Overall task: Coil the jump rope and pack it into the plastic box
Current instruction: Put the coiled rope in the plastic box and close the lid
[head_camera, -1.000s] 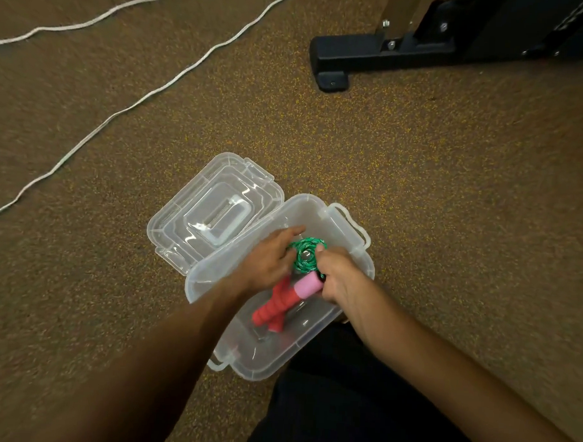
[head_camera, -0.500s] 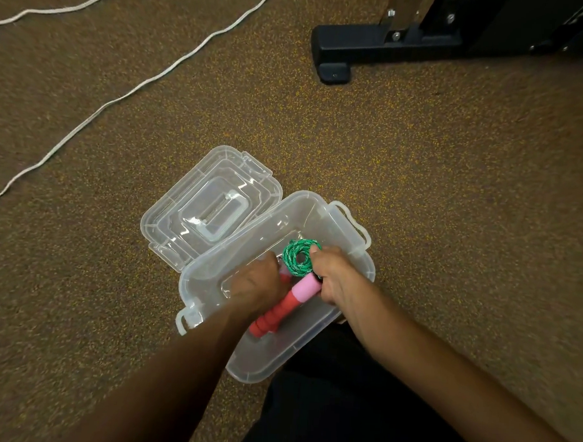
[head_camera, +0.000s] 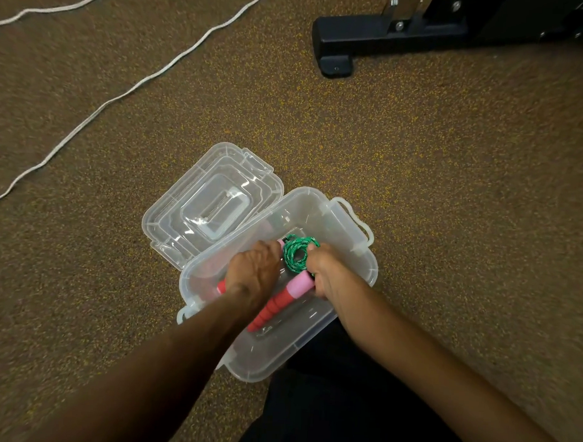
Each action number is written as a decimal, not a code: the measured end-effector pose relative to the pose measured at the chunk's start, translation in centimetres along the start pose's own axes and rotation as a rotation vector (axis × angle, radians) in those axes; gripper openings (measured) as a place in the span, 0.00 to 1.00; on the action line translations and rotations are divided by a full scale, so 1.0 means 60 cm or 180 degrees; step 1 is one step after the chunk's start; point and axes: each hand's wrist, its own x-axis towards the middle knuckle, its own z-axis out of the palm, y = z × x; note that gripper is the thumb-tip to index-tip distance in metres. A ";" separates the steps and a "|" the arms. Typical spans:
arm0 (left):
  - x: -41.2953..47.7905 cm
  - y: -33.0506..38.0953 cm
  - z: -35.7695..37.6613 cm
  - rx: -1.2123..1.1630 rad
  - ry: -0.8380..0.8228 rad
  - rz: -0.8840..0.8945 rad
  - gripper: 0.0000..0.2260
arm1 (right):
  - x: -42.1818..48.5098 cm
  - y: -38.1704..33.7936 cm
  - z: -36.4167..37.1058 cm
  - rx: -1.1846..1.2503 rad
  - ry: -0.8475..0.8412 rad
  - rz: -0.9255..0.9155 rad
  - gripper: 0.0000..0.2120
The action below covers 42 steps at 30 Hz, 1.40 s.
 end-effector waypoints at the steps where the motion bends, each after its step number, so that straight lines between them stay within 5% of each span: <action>1: -0.002 -0.002 0.000 -0.0084 0.0050 -0.0015 0.10 | 0.004 0.000 0.001 -0.0046 -0.0046 0.0078 0.14; 10: -0.030 0.009 -0.015 -0.0077 0.0127 0.0748 0.25 | 0.009 0.005 -0.002 -0.0095 -0.0057 -0.0113 0.13; 19: -0.018 0.004 -0.005 -0.0070 -0.0078 0.0817 0.28 | -0.070 -0.005 -0.049 0.0494 -0.0116 -0.0335 0.17; 23: -0.030 0.019 -0.047 -0.0369 -0.0065 0.0740 0.21 | -0.142 0.004 -0.122 0.0838 -0.0640 -0.0720 0.17; 28: -0.050 0.037 -0.107 -0.1077 -0.0055 0.0201 0.16 | -0.192 0.032 -0.179 -0.0321 -0.0547 -0.1611 0.14; 42: -0.045 -0.054 -0.142 -0.1379 0.0767 -0.0059 0.09 | -0.167 -0.029 -0.118 -0.1165 -0.0608 -0.1998 0.08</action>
